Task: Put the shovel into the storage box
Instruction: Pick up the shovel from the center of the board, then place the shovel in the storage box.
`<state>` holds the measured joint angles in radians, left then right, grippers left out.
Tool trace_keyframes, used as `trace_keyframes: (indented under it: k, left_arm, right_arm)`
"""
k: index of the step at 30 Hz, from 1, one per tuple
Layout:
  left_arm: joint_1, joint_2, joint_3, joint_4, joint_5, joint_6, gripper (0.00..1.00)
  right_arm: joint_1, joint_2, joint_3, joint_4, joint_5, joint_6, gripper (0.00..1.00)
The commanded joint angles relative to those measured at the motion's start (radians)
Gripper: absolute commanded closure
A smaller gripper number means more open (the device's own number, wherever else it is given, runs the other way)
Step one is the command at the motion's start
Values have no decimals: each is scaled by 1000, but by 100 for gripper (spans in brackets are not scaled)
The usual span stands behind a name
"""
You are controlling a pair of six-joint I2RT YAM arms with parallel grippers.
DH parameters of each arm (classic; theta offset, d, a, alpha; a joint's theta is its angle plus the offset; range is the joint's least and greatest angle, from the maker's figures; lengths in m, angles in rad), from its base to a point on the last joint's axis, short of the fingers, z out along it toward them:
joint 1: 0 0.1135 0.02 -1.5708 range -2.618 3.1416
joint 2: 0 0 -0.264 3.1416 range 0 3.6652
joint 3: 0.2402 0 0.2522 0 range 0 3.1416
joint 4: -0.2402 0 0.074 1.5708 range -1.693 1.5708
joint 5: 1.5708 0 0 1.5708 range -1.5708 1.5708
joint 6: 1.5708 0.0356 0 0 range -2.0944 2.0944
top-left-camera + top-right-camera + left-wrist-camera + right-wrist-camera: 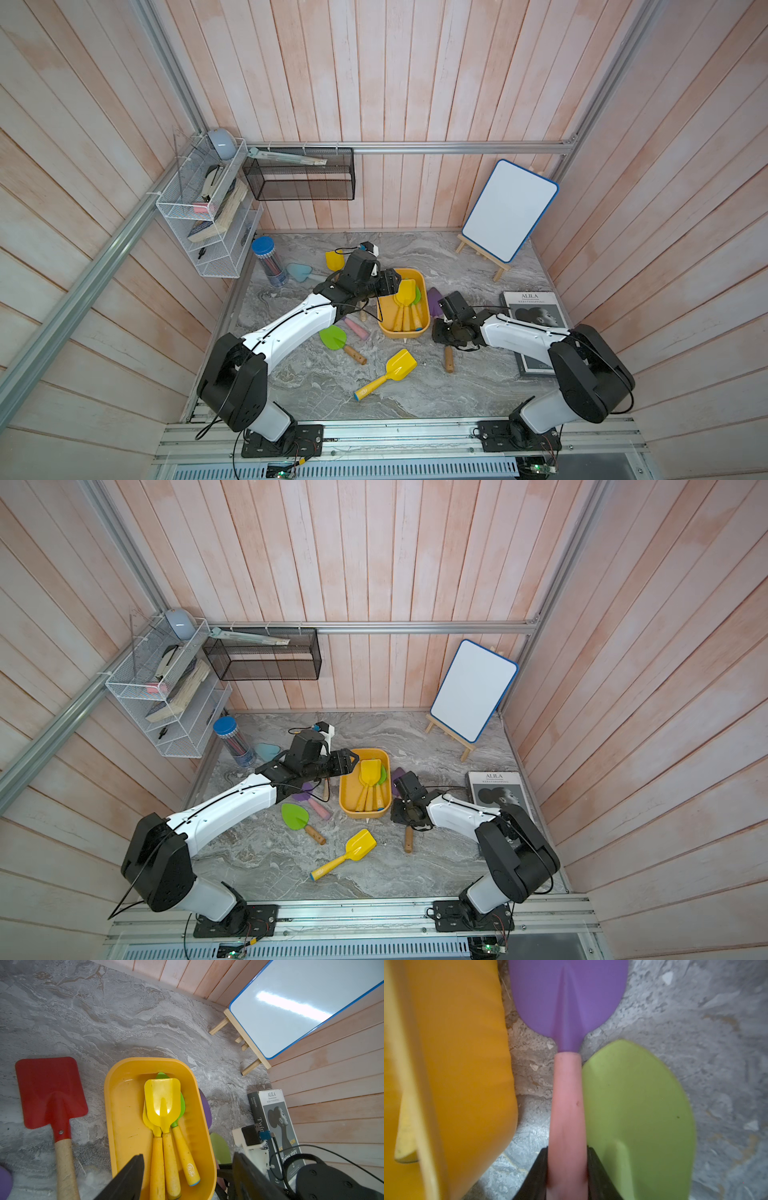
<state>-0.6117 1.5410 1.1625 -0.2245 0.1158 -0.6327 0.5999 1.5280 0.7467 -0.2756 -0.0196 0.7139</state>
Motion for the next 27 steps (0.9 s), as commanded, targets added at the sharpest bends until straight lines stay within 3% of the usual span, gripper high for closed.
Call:
trace_keyframes:
  k: [1,13,20,27]
  left_arm:
    - [-4,-28,-18,26,4,0,27]
    - [-5,-36,-49,115,110,-8,27]
    - [-7,-7,-49,181,197,-37,35]
    - [-8,35,-46,261,270,-66,39]
  right_arm:
    - [5,-37,22,-51,49,6,99]
    - [-16,-225,78,-217,202,-47,100]
    - [-11,-349,83,-152,13,-211,100]
    - [4,-398,100,-111,-154,-261,100]
